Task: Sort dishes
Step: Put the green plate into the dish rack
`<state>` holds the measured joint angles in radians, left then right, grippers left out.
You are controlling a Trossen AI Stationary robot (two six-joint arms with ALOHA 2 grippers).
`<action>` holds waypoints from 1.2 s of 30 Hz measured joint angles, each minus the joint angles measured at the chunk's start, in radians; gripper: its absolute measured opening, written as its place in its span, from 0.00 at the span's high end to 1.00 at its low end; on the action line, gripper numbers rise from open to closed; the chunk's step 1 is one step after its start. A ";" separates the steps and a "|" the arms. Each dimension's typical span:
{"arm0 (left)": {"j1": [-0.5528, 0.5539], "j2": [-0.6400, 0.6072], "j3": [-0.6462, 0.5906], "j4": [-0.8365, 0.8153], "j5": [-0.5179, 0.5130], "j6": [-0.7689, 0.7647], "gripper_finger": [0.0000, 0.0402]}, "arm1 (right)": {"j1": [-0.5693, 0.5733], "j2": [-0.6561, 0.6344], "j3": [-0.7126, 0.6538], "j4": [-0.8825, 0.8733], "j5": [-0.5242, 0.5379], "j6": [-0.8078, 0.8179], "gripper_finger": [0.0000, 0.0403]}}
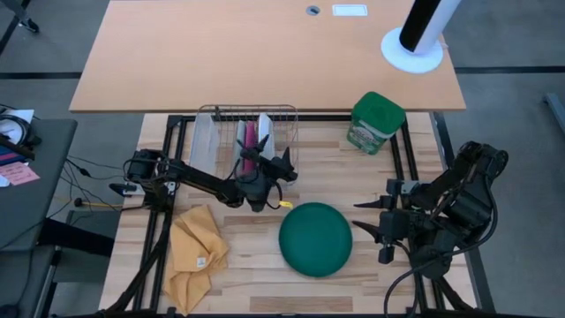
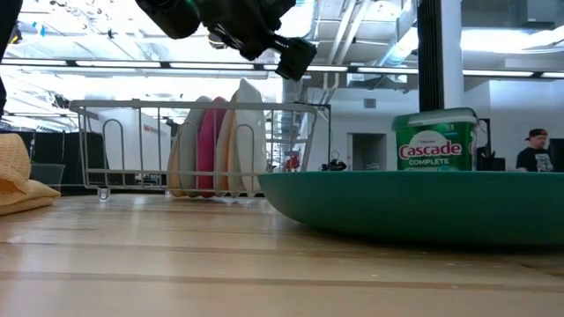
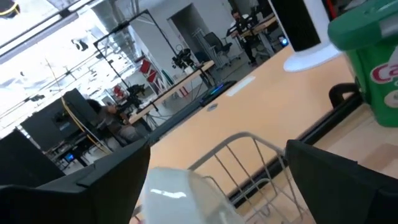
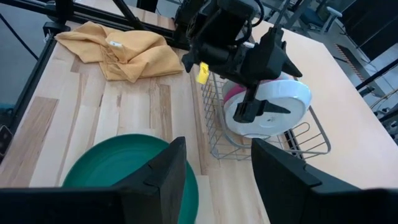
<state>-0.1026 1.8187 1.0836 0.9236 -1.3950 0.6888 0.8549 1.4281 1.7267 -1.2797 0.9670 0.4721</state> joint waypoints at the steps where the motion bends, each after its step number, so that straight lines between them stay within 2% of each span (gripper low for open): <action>1: -0.003 0.000 0.000 0.018 -0.001 0.018 0.08 | 0.000 0.000 0.000 0.000 0.000 0.000 0.55; 7: -0.009 0.000 0.000 0.068 -0.004 0.082 0.08 | 0.000 0.000 0.000 0.000 0.000 0.000 0.55; 20: -0.031 -0.002 0.000 0.174 -0.025 0.100 0.08 | 0.000 0.000 0.000 0.000 -0.001 0.000 0.55; 26: -0.094 -0.105 0.000 0.247 -0.057 0.197 0.09 | 0.001 0.000 0.000 -0.002 -0.001 0.000 0.55; 31: -0.150 -0.245 0.000 0.153 -0.052 0.344 0.12 | 0.001 0.000 0.000 -0.003 -0.001 0.000 0.55; 33: -0.165 -0.319 0.000 0.055 -0.050 0.345 0.14 | 0.001 0.000 0.000 -0.003 -0.001 0.000 0.55; 36: -0.194 -0.419 0.001 -0.127 -0.057 0.256 0.16 | 0.001 0.000 0.000 -0.002 -0.002 0.000 0.55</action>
<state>-0.2963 1.3993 1.0843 0.7962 -1.4519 0.9450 0.8558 1.4281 1.7271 -1.2820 0.9653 0.4721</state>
